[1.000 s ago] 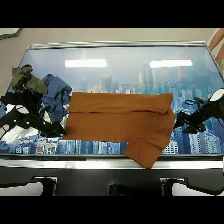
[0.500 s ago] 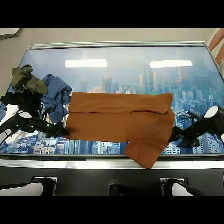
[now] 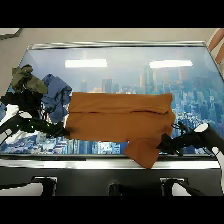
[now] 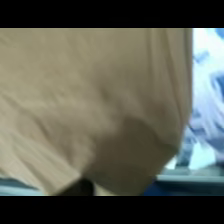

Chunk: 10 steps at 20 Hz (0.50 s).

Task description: Fold the shirts.

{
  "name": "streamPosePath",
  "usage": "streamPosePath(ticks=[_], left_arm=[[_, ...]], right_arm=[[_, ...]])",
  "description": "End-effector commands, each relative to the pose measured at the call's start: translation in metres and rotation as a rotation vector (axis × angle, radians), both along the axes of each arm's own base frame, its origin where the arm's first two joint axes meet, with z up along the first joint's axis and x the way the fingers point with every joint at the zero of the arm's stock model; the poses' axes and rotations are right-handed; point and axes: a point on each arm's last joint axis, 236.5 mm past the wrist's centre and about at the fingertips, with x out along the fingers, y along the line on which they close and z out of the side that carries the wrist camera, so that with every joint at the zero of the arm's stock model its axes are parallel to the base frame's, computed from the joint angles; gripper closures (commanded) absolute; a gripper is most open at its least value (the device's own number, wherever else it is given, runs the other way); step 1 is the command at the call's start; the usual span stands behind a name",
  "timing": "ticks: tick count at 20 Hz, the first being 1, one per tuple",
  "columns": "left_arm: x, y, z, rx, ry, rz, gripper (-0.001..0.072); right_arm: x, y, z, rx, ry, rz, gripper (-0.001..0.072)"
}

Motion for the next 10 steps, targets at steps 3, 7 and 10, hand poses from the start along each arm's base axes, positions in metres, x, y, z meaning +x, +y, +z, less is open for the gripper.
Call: streamPosePath(ticks=[3,7,10], left_arm=[[-0.001,0.000,0.003,-0.004,-0.003,-0.021,0.0681],[0.042,0.009,0.057,0.034,-0.204,-0.057,0.0684],[0.090,0.013,0.100,0.071,-0.327,-0.021,0.0686]], right_arm=[[0.014,-0.002,0.000,-0.007,-0.054,-0.004,0.0677],[0.047,-0.010,0.056,-0.025,-0.193,0.060,0.0678],[0.108,-0.031,0.106,-0.087,-0.353,0.007,0.0680]])
